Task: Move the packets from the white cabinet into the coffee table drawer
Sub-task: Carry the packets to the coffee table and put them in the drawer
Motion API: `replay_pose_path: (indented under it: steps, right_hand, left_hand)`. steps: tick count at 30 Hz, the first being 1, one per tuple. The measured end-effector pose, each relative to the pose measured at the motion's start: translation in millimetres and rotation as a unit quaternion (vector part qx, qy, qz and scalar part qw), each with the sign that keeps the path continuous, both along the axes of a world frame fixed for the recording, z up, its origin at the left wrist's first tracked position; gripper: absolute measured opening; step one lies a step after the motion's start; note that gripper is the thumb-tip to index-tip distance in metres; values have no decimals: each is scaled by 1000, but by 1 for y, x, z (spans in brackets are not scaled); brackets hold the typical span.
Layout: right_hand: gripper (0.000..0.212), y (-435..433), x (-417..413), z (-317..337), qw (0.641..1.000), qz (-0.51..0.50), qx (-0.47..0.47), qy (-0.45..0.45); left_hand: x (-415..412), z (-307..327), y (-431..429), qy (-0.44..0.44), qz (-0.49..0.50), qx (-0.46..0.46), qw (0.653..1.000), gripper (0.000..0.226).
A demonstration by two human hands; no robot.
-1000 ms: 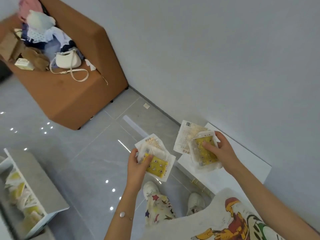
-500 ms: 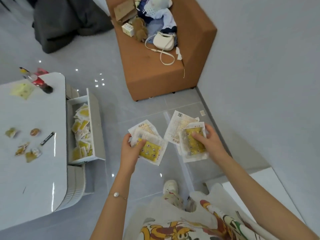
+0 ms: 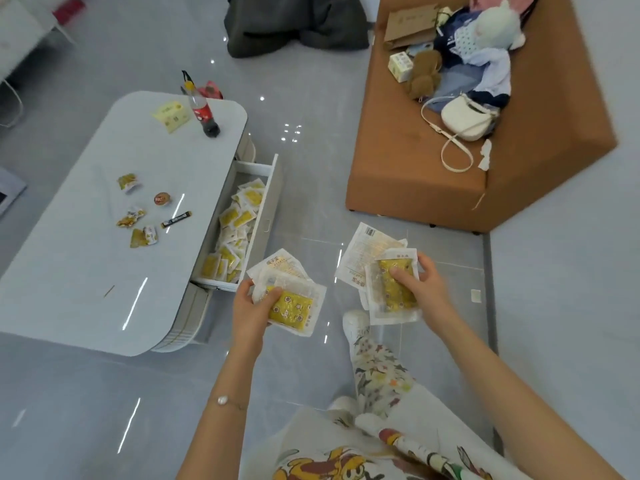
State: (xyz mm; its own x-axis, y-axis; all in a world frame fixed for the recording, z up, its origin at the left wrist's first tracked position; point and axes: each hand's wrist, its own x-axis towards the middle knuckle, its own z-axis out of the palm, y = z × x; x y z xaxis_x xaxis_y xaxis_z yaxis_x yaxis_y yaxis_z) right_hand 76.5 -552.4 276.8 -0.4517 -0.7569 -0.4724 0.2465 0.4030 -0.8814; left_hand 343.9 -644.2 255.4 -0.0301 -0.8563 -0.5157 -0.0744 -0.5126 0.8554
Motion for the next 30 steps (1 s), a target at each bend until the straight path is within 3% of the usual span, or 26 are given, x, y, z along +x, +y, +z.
replay_pose_path:
  steps: [8, 16, 25, 30]
  right_hand:
    - [40, -142, -56, 2, 994, 106, -12, 11]
    - [36, -279, -102, 8, 971, 231, -16, 53]
    - [47, -412, -81, -15, 940, 336, 6, 60]
    - [36, -480, -54, -37, 930, 365, 20, 49]
  left_hand:
    - [-28, -2, -97, 4, 105, 6, 994, 39]
    - [-33, -6, -170, 3, 223, 26, 974, 46]
    - [-11, -32, -234, -17, 323, 52, 945, 43]
    - [7, -58, -283, -16, 355, 63, 933, 45]
